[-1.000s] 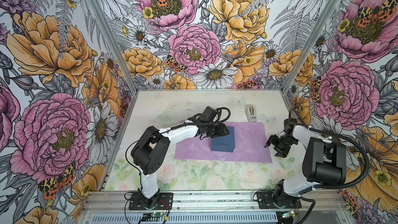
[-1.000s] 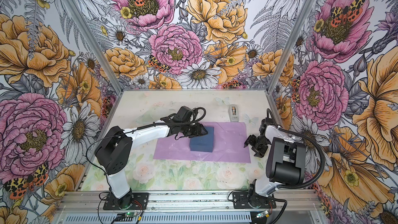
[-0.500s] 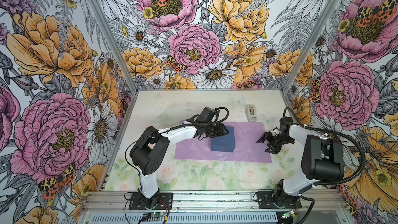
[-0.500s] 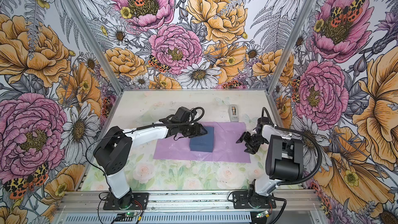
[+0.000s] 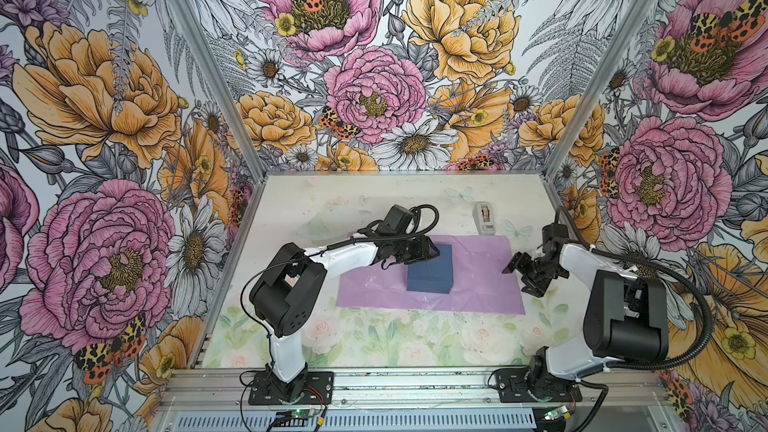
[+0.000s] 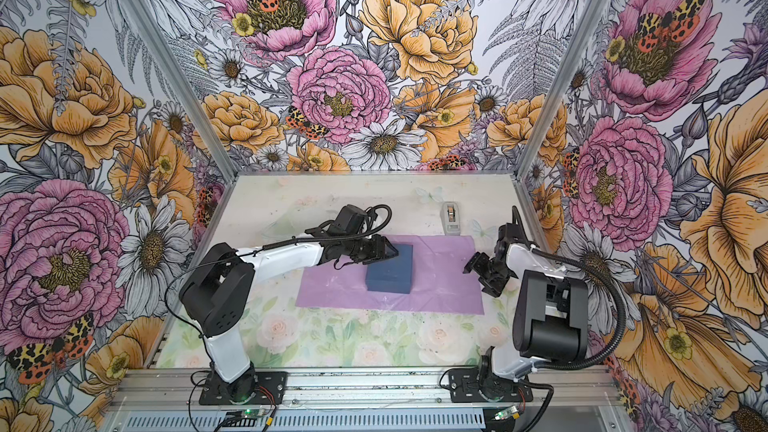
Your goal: Wrap the gift box in paper
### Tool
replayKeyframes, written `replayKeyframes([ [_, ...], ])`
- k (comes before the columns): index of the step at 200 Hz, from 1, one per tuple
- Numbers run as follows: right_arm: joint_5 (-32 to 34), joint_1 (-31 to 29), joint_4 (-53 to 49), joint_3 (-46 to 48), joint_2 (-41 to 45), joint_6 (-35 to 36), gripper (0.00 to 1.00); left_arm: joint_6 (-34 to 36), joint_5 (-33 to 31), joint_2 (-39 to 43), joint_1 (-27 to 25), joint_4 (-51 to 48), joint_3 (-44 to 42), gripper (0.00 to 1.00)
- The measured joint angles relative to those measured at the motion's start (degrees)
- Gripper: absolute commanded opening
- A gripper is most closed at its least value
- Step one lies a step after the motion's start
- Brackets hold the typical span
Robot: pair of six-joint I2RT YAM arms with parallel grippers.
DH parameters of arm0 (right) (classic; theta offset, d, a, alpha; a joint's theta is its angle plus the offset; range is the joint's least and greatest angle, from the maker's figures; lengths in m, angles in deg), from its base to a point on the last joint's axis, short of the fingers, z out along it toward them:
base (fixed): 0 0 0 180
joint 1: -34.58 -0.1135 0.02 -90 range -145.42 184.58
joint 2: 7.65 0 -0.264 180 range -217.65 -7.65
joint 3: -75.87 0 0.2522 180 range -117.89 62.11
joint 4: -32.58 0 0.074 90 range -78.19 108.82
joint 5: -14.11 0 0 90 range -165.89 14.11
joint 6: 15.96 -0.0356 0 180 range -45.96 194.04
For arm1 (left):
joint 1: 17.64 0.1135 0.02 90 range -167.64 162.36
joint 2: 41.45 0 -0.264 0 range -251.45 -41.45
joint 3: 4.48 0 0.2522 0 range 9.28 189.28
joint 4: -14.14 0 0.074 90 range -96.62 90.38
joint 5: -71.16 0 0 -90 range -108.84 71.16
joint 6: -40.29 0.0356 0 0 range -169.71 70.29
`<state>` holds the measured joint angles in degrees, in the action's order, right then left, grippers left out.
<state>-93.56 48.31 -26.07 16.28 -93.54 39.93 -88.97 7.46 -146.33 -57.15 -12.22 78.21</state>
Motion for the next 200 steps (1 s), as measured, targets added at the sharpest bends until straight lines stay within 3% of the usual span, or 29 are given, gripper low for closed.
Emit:
replayKeyframes([
  [83,5.2,-3.0,-1.7,3.0,3.1,-7.2,0.79,0.0,0.2,0.3,0.6,0.7,-0.7,0.52],
  [163,-1.2,-4.7,0.2,6.0,6.1,-8.3,0.72,0.0,0.2,0.5,0.7,1.6,-1.4,0.51],
  [200,-4.1,-4.3,3.8,5.5,5.2,-6.8,0.75,0.0,0.2,0.8,0.8,2.6,-2.1,0.51],
])
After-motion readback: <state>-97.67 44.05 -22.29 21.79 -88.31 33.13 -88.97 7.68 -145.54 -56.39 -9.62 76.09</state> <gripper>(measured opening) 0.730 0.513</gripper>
